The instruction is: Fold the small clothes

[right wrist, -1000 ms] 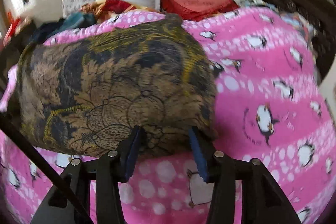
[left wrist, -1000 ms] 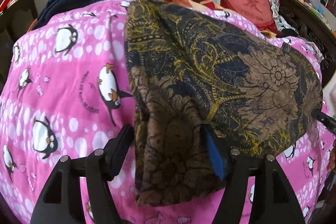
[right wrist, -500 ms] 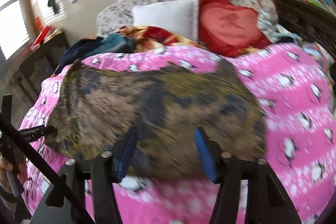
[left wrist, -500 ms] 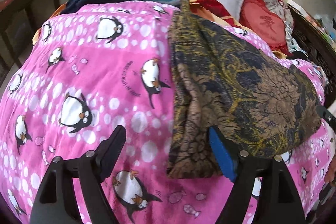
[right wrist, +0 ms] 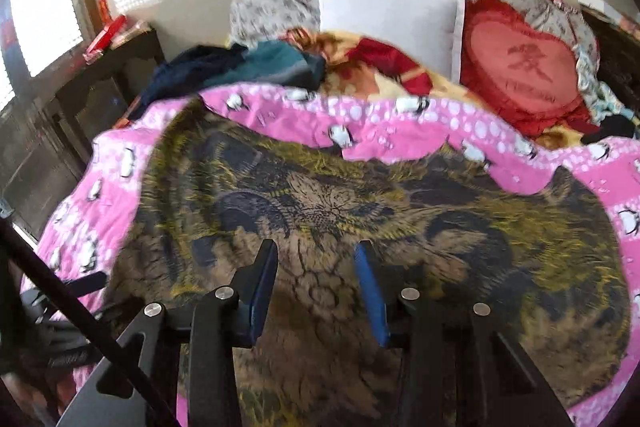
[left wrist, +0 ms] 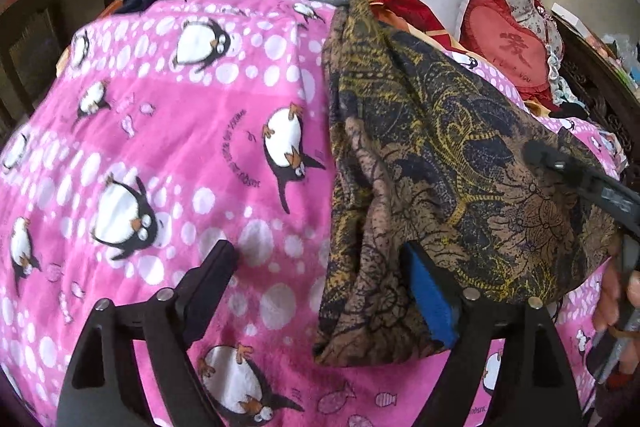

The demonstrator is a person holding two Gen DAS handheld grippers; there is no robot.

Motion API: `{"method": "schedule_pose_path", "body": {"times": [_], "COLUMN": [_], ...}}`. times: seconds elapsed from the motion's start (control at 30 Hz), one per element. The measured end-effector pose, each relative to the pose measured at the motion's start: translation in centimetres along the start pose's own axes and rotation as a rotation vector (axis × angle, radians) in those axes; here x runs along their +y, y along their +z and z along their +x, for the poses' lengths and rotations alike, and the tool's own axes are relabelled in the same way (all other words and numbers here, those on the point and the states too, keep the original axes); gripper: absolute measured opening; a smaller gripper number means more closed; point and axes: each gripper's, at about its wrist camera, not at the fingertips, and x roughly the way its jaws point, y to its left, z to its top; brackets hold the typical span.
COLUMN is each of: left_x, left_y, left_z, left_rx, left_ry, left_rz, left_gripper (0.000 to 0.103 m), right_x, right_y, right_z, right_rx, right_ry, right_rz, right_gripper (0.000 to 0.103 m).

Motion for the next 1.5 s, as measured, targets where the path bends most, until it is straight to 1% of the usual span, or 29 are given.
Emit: {"method": "schedule_pose_path", "body": {"times": [0.07,0.1,0.13,0.17,0.2,0.23,0.3,0.37,0.43,0.6,0.63,0.7,0.73,0.77,0.8,0.83,0.87,0.9,0.93,0.97,1.0,1.03,1.1,1.13,1.2,1.27,1.37,1.43,1.5], "left_x": [0.5,0.5,0.6,0.7,0.7,0.8,1.1,1.6,2.2,3.1,3.3,3.4,3.5,3.5,3.6,3.5,3.3,3.1,2.8,2.4,2.0,1.6,-0.4,-1.4,-3.3,-6.4,-9.8,-10.6,-10.3], "left_y": [-0.1,-0.2,-0.3,-0.3,-0.4,-0.4,-0.6,-0.7,-1.0,-1.5,-1.5,-1.7,-1.8,-1.8,-1.5,-1.5,-1.5,-1.5,-1.3,-1.1,-1.1,-1.1,-1.1,-1.0,-0.8,-0.6,-0.5,-0.6,-1.0], "left_z": [0.3,0.3,0.4,0.5,0.5,0.6,0.6,0.5,0.4,0.3,0.3,0.3,0.2,0.2,0.5,0.3,0.2,-0.1,-0.2,-0.4,-0.7,-1.4,-3.8,-4.7,-6.0,-7.3,-7.9,-7.8,-7.6], "left_rx": [0.003,0.0,-0.004,-0.008,-0.01,-0.014,-0.028,-0.04,-0.049,-0.059,-0.06,-0.065,-0.069,-0.072,-0.073,-0.079,-0.085,-0.085,-0.067,-0.048,-0.032,-0.042,-0.093,-0.103,-0.106,-0.111,-0.102,-0.078,-0.072], "left_ry": [-0.033,-0.042,-0.053,-0.062,-0.069,-0.076,-0.095,-0.125,-0.152,-0.195,-0.2,-0.203,-0.205,-0.207,-0.213,-0.229,-0.236,-0.237,-0.267,-0.303,-0.324,-0.319,-0.31,-0.317,-0.342,-0.37,-0.404,-0.425,-0.413], "left_rz": [-0.03,-0.036,-0.042,-0.046,-0.051,-0.058,-0.074,-0.102,-0.124,-0.142,-0.144,-0.146,-0.144,-0.138,-0.132,-0.12,-0.111,-0.099,-0.077,-0.067,-0.061,-0.047,0.029,0.054,0.095,0.154,0.182,0.167,0.158], "left_gripper": [0.088,0.09,0.091,0.092,0.093,0.094,0.095,0.096,0.096,0.098,0.098,0.098,0.098,0.098,0.098,0.094,0.073,0.045,0.035,0.016,0.014,0.014,0.012,0.012,0.012,0.012,0.01,0.01,0.01], "right_x": [0.3,0.7,1.0,1.4,2.2,3.3,5.4,7.5,9.4,13.6,13.9,14.4,14.5,14.6,14.5,14.2,13.7,13.2,12.5,12.1,11.4,11.0,9.5,8.5,6.5,4.5,0.4,-1.9,-2.3], "right_y": [0.4,0.8,1.2,1.6,2.3,3.1,4.3,5.6,6.7,7.8,7.9,7.8,7.6,7.4,7.3,7.2,7.2,7.3,7.5,7.7,7.9,8.1,8.5,8.7,9.2,9.5,9.6,9.1,8.6], "right_z": [1.0,0.9,0.6,0.2,-0.1,-0.4,-0.3,0.5,1.9,6.1,6.9,8.6,9.2,9.5,9.6,9.3,8.8,8.3,7.5,7.0,6.0,5.2,2.7,1.2,-1.5,-3.8,-7.4,-8.8,-9.1], "right_rx": [0.032,0.033,0.033,0.029,0.018,0.002,-0.022,-0.025,0.001,0.083,0.096,0.128,0.131,0.12,0.102,0.085,0.071,0.063,0.056,0.051,0.036,0.024,-0.014,-0.036,-0.079,-0.117,-0.165,-0.168,-0.168], "right_ry": [-0.03,-0.034,-0.016,0.021,0.054,0.057,0.061,0.073,0.088,0.057,0.044,-0.018,-0.041,-0.057,-0.074,-0.059,-0.037,-0.017,0.012,0.033,0.058,0.073,0.094,0.105,0.107,0.098,0.081,0.086,0.086], "right_rz": [-0.003,-0.004,0.003,0.012,0.015,0.003,-0.027,-0.048,-0.063,-0.108,-0.115,-0.14,-0.155,-0.175,-0.192,-0.18,-0.158,-0.141,-0.114,-0.1,-0.083,-0.075,-0.059,-0.053,-0.033,-0.02,0.024,0.044,0.041], "right_gripper": [0.046,0.049,0.05,0.052,0.058,0.065,0.074,0.076,0.078,0.079,0.079,0.079,0.077,0.072,0.058,0.048,0.038,0.02,0.016,0.015,0.014,0.013,0.013,0.013,0.013,0.012,0.012,0.013,0.013]}}
